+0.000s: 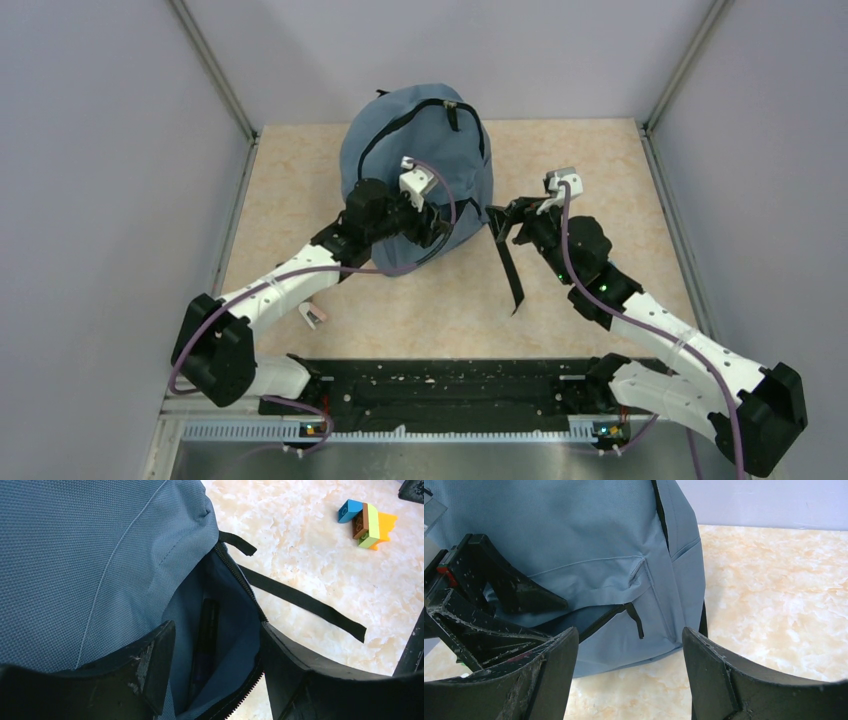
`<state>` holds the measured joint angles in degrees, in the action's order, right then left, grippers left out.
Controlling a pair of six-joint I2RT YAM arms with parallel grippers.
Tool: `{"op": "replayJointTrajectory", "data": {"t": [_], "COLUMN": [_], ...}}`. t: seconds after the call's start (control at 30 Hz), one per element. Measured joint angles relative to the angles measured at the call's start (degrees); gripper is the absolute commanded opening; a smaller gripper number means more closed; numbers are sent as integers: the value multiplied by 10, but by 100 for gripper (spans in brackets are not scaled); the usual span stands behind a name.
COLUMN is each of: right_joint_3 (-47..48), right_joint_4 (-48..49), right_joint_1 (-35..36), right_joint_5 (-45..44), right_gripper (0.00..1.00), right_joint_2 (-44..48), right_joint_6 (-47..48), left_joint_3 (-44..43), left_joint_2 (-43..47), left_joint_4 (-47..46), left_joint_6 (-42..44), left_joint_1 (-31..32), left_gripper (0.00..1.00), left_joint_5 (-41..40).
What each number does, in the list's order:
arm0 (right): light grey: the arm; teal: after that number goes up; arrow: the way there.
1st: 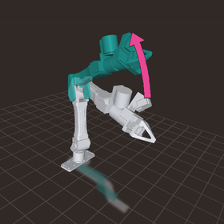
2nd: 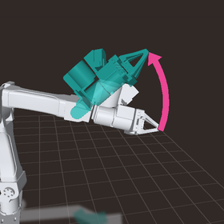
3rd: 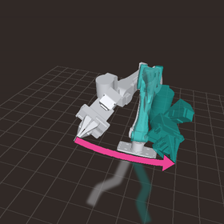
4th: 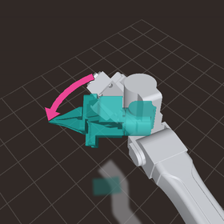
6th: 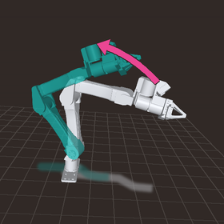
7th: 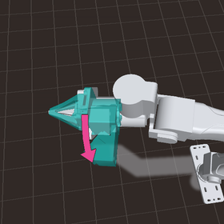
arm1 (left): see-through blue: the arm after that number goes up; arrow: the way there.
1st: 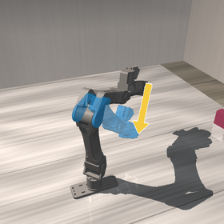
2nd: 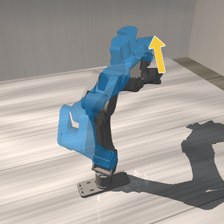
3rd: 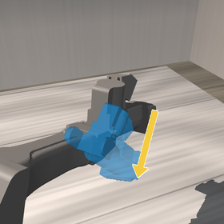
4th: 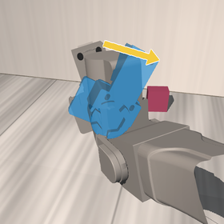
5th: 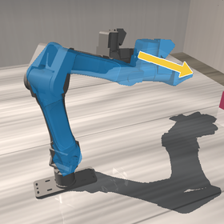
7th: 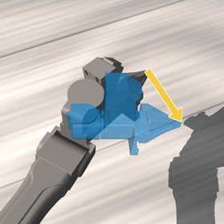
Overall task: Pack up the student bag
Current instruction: Place the stationery in the student bag.
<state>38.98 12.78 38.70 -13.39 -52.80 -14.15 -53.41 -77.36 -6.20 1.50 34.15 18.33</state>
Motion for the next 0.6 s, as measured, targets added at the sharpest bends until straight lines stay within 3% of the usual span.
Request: {"op": "replayJointTrajectory", "data": {"t": [0.23,0.4,0.6], "right_joint_3": [0,0,-1], "right_joint_4": [0,0,0], "right_joint_1": [0,0,0], "right_joint_5": [0,0,-1], "right_gripper": [75,75,75], "right_joint_2": [0,-1,-3], "right_joint_6": [0,0,0], "left_joint_3": [-1,-1,-2], "left_joint_2": [20,108,198], "left_joint_4": [9,35,177], "left_joint_6": [-33,-89,-184], "left_joint_1": [0,0,-9], "left_gripper": [68,68,70], "left_joint_5": [-35,-58,-125]}}
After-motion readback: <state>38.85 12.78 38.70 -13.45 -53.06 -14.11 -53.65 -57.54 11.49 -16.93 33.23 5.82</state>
